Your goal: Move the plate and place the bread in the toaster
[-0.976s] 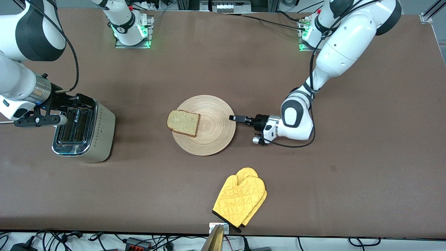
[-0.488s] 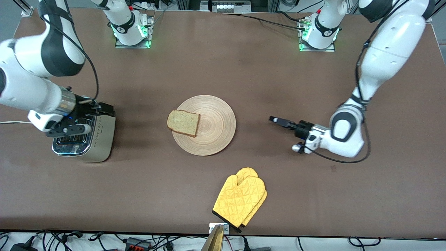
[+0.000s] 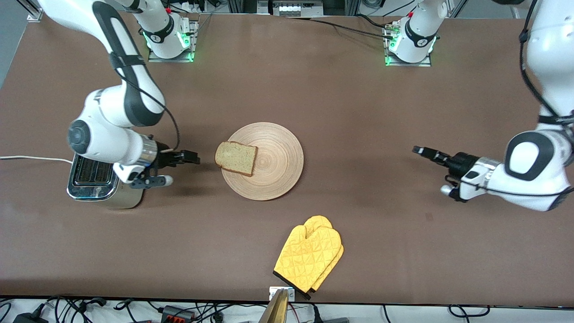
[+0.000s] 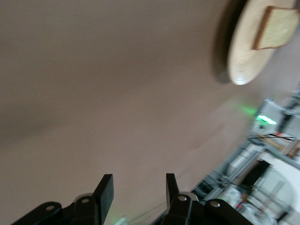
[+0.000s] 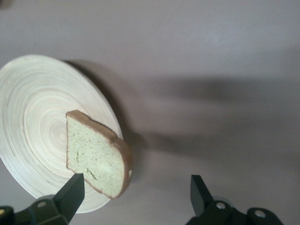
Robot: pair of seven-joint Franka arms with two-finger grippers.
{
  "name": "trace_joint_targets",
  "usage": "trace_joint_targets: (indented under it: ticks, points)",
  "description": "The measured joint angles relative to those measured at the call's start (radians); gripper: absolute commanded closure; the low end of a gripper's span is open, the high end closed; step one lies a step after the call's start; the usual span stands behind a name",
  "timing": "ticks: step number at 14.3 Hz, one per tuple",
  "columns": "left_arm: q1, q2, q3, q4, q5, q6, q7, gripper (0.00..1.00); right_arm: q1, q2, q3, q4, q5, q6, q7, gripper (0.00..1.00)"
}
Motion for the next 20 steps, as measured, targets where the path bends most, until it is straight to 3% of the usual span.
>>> trace_joint_targets:
  ticks: [6,8,9,10,14,17,20]
  points:
    - [0.005,-0.263,-0.008,0.005,0.246,-0.059,-0.094,0.41,0.038,0.08,0.0,-0.009,0.067,0.008,-0.001,0.0]
    - [0.003,-0.339,-0.013,0.004,0.316,-0.081,-0.097,0.31,0.038,0.096,0.003,-0.01,0.068,0.008,-0.004,0.0]
    - [0.002,-0.365,-0.016,0.005,0.355,-0.101,-0.097,0.07,0.039,0.105,0.009,-0.011,0.07,0.008,-0.005,0.0]
    - [0.002,-0.383,-0.022,0.006,0.379,-0.118,-0.097,0.0,0.04,0.113,0.017,-0.011,0.08,0.008,-0.005,0.0]
    - [0.001,-0.396,-0.032,0.013,0.394,-0.139,-0.095,0.0,0.046,0.141,0.024,-0.011,0.137,0.012,-0.007,0.04]
    - [-0.004,-0.395,-0.036,0.016,0.396,-0.143,-0.095,0.0,0.046,0.15,0.024,-0.011,0.141,0.014,-0.008,0.24]
    - [-0.004,-0.395,-0.035,0.046,0.397,-0.143,-0.095,0.0,0.046,0.15,0.024,-0.011,0.153,0.014,-0.008,0.33]
